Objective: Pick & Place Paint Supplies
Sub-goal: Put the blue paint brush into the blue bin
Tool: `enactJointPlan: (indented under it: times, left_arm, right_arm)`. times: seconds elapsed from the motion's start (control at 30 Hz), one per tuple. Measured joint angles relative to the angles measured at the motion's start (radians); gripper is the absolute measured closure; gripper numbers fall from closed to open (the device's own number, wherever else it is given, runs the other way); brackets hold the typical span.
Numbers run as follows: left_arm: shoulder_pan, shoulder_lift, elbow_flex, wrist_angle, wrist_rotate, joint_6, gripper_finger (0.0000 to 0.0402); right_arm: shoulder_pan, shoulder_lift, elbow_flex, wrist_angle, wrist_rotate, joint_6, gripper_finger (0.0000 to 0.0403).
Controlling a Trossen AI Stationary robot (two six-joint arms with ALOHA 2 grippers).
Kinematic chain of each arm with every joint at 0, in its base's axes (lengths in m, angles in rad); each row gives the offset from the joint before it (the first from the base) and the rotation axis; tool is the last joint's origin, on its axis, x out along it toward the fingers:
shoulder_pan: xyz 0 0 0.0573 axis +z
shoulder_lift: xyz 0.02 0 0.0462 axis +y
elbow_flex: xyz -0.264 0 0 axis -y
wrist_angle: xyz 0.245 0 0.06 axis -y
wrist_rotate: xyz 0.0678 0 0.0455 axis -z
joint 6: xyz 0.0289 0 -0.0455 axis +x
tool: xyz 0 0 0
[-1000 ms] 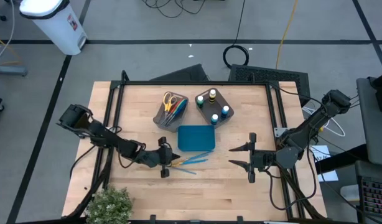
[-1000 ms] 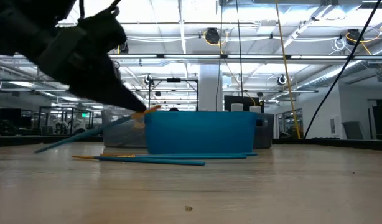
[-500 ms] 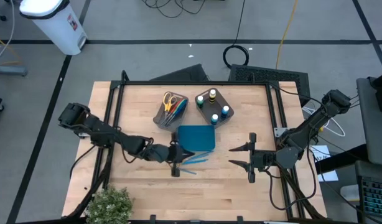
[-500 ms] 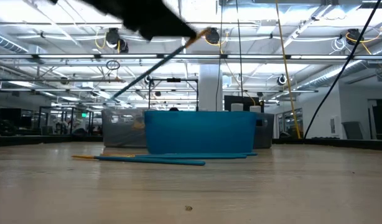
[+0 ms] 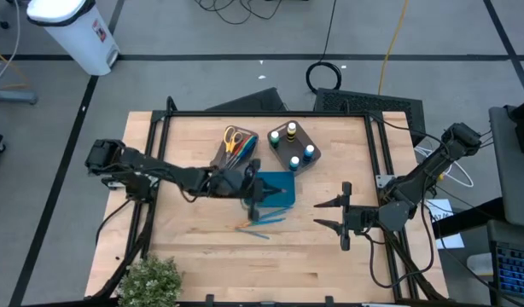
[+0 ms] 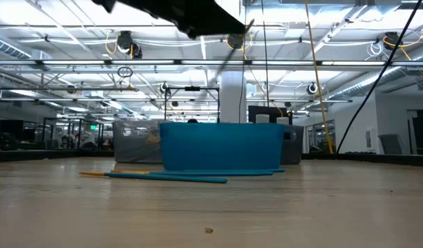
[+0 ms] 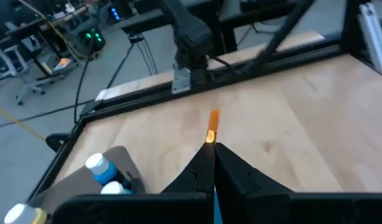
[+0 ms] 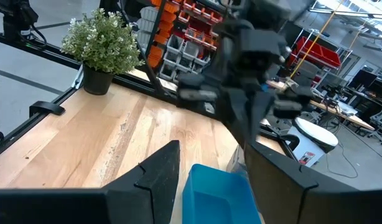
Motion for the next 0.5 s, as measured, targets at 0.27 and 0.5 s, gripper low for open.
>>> enactJointPlan:
  times: [0.27,0.5]
  left_arm:
    - [0.067,0.119,0.000,0.069,0.065,-0.015,0.0399]
    - [0.089,0.157,0.000,0.042,0.054,-0.071,0.0399]
  right_arm:
    - [0.000,0.000,0.001,-0.005,0.000,0.003,0.0232]
    - [0.000,0.000,0.001,-0.007,0.000,0.002,0.0232]
